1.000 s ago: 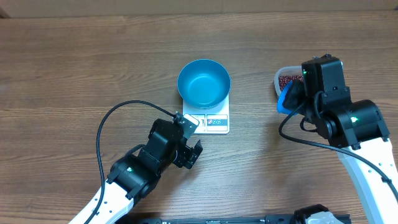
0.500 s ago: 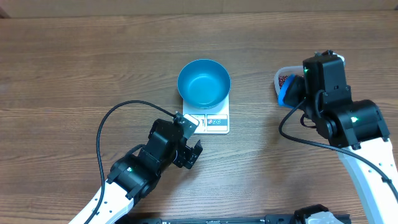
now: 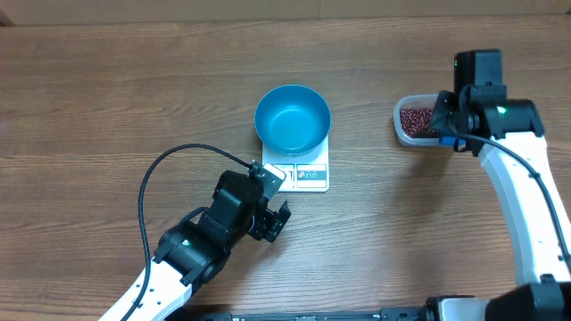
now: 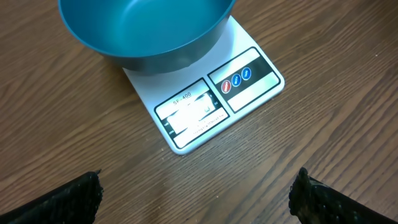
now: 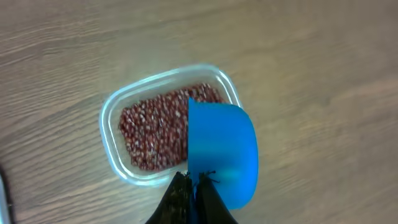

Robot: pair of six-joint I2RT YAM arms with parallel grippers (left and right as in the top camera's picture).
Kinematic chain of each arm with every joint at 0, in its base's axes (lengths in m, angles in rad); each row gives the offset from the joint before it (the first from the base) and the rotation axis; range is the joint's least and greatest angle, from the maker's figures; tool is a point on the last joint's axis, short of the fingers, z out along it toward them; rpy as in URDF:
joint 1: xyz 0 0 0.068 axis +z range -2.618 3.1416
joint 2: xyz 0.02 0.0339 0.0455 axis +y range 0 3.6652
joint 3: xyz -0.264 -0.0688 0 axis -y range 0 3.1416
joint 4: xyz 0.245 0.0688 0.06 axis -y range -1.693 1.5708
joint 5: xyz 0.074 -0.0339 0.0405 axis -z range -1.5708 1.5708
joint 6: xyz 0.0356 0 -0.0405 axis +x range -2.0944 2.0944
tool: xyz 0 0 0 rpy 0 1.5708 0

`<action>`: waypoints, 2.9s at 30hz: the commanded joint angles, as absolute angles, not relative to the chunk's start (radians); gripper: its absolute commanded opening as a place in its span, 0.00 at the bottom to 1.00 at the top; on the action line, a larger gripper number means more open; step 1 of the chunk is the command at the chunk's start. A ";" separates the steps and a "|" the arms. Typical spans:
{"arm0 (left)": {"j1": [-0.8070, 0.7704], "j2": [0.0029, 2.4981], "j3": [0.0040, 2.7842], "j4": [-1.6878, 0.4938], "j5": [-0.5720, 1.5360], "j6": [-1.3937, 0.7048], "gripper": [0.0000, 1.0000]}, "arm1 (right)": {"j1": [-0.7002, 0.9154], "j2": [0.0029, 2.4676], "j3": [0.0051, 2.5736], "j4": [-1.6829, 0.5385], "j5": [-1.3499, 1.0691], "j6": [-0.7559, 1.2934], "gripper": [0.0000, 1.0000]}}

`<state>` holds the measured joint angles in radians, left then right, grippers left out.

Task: Scoop item into bowl and weigh 150g on scale
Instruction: 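Move the blue scoop with the right gripper over the bean tub, then dip the blue scoop into the red beans and scoop upward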

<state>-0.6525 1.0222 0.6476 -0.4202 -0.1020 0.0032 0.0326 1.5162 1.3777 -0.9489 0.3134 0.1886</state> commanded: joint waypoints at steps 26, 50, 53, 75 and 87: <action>-0.648 1.027 0.640 -0.418 -0.111 0.000 1.00 | 0.123 1.680 1.433 -0.853 0.483 -0.133 0.04; -0.648 1.027 0.640 -0.418 -0.112 0.000 1.00 | 0.163 1.785 1.433 -0.891 0.383 -0.055 0.04; -0.648 1.027 0.640 -0.418 -0.111 0.000 1.00 | 0.163 1.785 1.433 -0.899 0.379 -0.050 0.04; -0.648 1.027 0.640 -0.418 -0.111 0.000 1.00 | 0.108 1.784 1.432 -0.892 0.127 0.051 0.04; -0.648 1.027 0.640 -0.418 -0.111 0.000 1.00 | -0.021 1.784 1.432 -0.900 -0.031 0.044 0.04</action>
